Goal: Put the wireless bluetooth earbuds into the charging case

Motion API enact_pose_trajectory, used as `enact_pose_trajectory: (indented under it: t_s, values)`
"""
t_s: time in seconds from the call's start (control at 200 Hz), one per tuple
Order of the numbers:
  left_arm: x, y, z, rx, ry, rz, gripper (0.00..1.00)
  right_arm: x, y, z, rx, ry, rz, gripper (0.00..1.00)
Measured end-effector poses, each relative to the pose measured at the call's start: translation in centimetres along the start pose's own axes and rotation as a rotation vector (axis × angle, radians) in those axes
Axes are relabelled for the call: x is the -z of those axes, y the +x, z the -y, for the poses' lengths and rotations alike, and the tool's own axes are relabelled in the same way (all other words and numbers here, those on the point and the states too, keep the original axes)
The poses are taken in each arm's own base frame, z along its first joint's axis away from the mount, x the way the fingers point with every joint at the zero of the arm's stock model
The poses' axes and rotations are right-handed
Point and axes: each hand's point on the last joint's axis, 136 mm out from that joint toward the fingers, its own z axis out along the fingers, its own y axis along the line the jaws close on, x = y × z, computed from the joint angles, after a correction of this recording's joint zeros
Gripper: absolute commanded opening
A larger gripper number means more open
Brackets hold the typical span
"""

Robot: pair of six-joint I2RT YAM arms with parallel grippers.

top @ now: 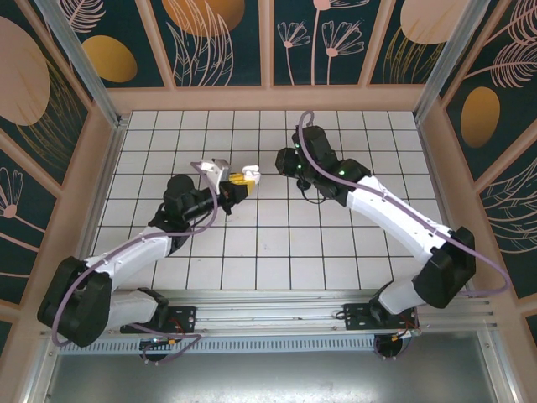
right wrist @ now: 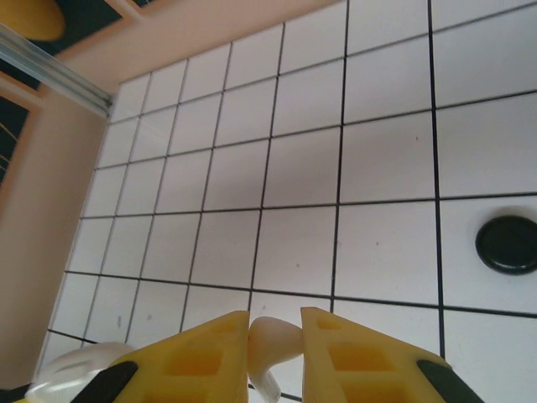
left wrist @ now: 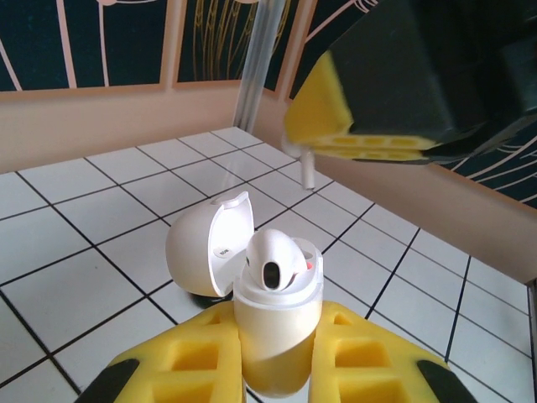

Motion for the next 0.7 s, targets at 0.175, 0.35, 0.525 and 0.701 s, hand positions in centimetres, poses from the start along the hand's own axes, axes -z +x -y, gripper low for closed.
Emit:
enact_pose_trajectory:
  t_s: [0.175, 0.35, 0.525, 0.701]
  values:
    - [-1.2, -0.6, 0.0, -0.006, 0.011, 0.022, 0.0, 1.7, -1.6, -0.7, -0.013, -0.052, 0.085, 0.19]
    - [-1.8, -1.4, -0.1, -0.016, 0.013, 0.046, 0.0, 2.4, -2.8, -1.7, -0.021, -0.1, 0.137, 0.19]
    - [-2.0, -1.7, 0.1, -0.017, 0.016, 0.053, 0.0, 2.6, -3.2, -2.8, -0.021, -0.141, 0.156, 0.19]
    - [-2.1, -1.9, 0.1, -0.019, 0.018, 0.057, 0.0, 2.7, -2.9, -4.1, -0.014, -0.194, 0.149, 0.19]
